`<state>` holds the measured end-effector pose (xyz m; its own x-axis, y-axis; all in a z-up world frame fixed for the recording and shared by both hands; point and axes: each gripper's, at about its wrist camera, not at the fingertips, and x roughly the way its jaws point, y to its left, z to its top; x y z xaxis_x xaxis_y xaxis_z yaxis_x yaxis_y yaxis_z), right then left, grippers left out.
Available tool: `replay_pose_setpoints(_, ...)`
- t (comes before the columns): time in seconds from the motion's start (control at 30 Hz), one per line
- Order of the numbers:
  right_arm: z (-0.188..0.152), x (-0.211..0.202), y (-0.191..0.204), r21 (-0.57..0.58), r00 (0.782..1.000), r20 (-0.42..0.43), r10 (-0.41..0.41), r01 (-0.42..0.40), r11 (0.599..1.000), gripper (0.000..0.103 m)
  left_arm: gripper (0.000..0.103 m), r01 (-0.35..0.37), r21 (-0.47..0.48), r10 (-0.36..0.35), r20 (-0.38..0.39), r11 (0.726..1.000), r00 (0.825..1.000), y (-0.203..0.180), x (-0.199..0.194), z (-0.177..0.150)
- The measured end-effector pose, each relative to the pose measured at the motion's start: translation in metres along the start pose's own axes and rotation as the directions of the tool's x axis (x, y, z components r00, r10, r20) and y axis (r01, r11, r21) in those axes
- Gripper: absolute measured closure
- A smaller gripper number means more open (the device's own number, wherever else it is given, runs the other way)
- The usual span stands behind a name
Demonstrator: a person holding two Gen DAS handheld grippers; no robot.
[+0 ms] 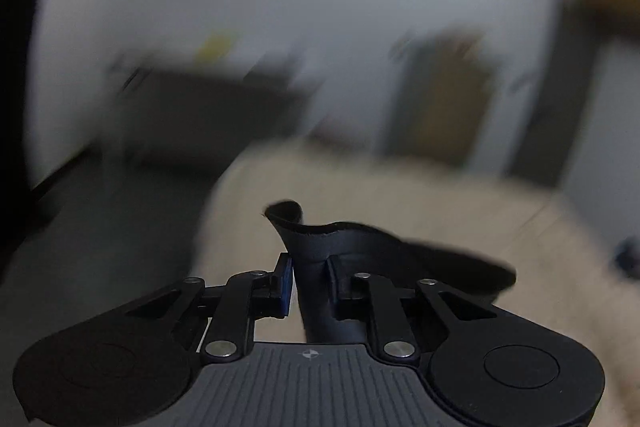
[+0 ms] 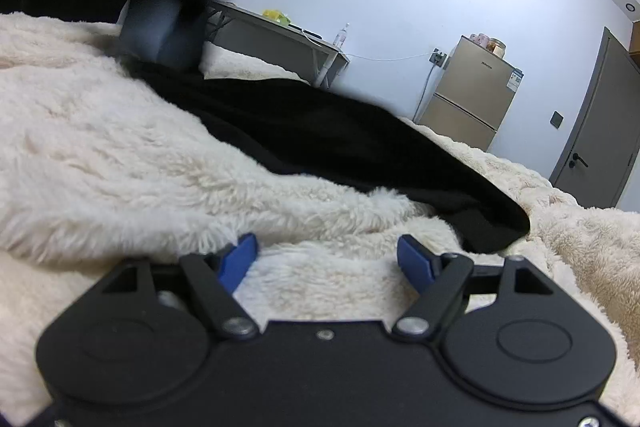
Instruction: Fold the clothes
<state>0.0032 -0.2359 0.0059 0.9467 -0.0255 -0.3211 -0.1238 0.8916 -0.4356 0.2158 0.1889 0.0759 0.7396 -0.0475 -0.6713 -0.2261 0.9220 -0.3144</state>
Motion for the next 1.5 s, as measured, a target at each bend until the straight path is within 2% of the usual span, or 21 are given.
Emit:
replay_pose_setpoints(0.03,0.0,0.0,0.0,-0.001,1.0,-0.001,0.0,0.0,1.0,0.026,0.087,-0.016,-0.133,0.015,-0.01,0.991,1.0,0.036,0.003,-0.013)
replay_pose_setpoints(0.1,0.001,0.0,0.001,-0.004,1.0,-0.003,-0.001,0.001,1.0,0.026,0.087,-0.015,-0.26,0.02,0.015,0.966,1.0,0.07,-0.002,-0.023)
replay_pose_setpoints(0.17,0.001,0.001,0.002,-0.007,1.0,-0.009,0.0,0.0,1.0,0.026,0.08,-0.017,-0.31,0.032,0.042,0.95,0.999,0.093,-0.015,-0.027)
replay_pose_setpoints(0.23,0.001,0.002,0.002,-0.01,1.0,-0.013,0.0,0.0,1.0,0.026,0.062,-0.01,-0.273,0.036,0.091,0.962,0.995,0.096,-0.033,-0.02)
replay_pose_setpoints(0.3,0.001,0.002,0.0,-0.014,1.0,-0.018,-0.001,0.0,1.0,0.026,0.051,0.04,-0.221,-0.014,0.12,0.974,0.993,0.081,-0.038,-0.012)
replay_pose_setpoints(0.37,0.001,0.002,0.0,-0.017,1.0,-0.021,-0.002,0.001,1.0,0.026,0.025,0.113,-0.165,-0.095,0.116,0.98,0.989,0.049,-0.029,-0.01)
replay_pose_setpoints(0.43,0.0,0.002,0.001,-0.02,1.0,-0.022,-0.003,0.003,1.0,0.026,0.019,0.152,-0.1,-0.148,0.046,0.983,0.988,0.011,-0.012,-0.002)
replay_pose_setpoints(0.57,-0.001,0.002,0.002,-0.023,1.0,-0.023,-0.004,0.004,1.0,0.026,0.018,0.155,0.05,-0.153,-0.046,0.987,0.987,-0.075,0.044,0.01)
replay_pose_setpoints(0.67,-0.001,0.002,0.002,-0.023,1.0,-0.02,-0.005,0.004,1.0,0.027,0.018,0.111,0.112,-0.095,-0.139,0.988,0.986,-0.127,0.094,0.019)
replay_pose_setpoints(0.73,-0.002,0.002,0.002,-0.027,1.0,-0.017,-0.005,0.004,1.0,0.027,0.018,-0.055,0.136,0.081,-0.194,0.989,0.978,-0.158,0.139,0.028)
replay_pose_setpoints(0.77,-0.003,0.002,0.003,-0.031,1.0,-0.014,-0.006,0.006,0.999,0.027,0.018,-0.081,0.143,0.109,-0.2,0.986,0.974,-0.163,0.15,0.029)
replay_pose_setpoints(0.8,-0.003,0.002,0.003,-0.032,1.0,-0.013,-0.006,0.006,0.999,0.027,0.018,-0.154,0.159,0.188,-0.234,0.975,0.954,-0.174,0.174,0.031)
replay_pose_setpoints(0.9,-0.004,0.001,0.004,-0.034,1.0,-0.009,-0.007,0.006,0.999,0.028,0.019,-0.207,0.123,0.234,-0.279,0.971,0.931,-0.177,0.195,0.039)
replay_pose_setpoints(1.0,-0.004,0.001,0.004,-0.037,1.0,-0.003,-0.009,0.009,0.999,0.028,0.023,-0.22,0.025,0.216,-0.329,0.975,0.919,-0.168,0.204,0.044)
replay_pose_setpoints(1.03,-0.005,0.0,0.005,-0.04,1.0,0.0,-0.011,0.011,0.999,0.028,0.039,-0.227,-0.004,0.211,-0.348,0.974,0.913,-0.167,0.208,0.045)
replay_pose_setpoints(1.07,-0.005,0.0,0.005,-0.042,1.0,0.001,-0.013,0.013,0.999,0.028,0.064,-0.231,-0.012,0.212,-0.356,0.973,0.91,-0.169,0.212,0.045)
replay_pose_setpoints(1.1,-0.005,0.0,0.006,-0.044,1.0,0.003,-0.013,0.013,0.999,0.028,0.077,-0.239,-0.025,0.213,-0.364,0.971,0.907,-0.168,0.212,0.044)
replay_pose_setpoints(1.13,-0.005,0.0,0.006,-0.044,1.0,0.003,-0.013,0.014,0.999,0.028,0.1,-0.247,-0.039,0.215,-0.372,0.968,0.903,-0.167,0.212,0.042)
replay_pose_setpoints(1.23,-0.005,-0.001,0.006,-0.044,1.0,0.004,-0.014,0.014,0.999,0.028,0.103,-0.216,-0.068,0.176,-0.372,0.974,0.911,-0.162,0.204,0.04)
replay_pose_setpoints(1.43,-0.004,-0.001,0.005,-0.046,1.0,0.006,-0.015,0.016,0.999,0.028,0.103,-0.068,-0.121,0.03,-0.288,0.99,0.957,-0.146,0.145,0.043)
replay_pose_setpoints(1.5,-0.004,-0.002,0.006,-0.049,1.0,0.005,-0.017,0.017,0.999,0.028,0.1,-0.039,-0.142,-0.002,-0.28,0.989,0.96,-0.139,0.127,0.047)
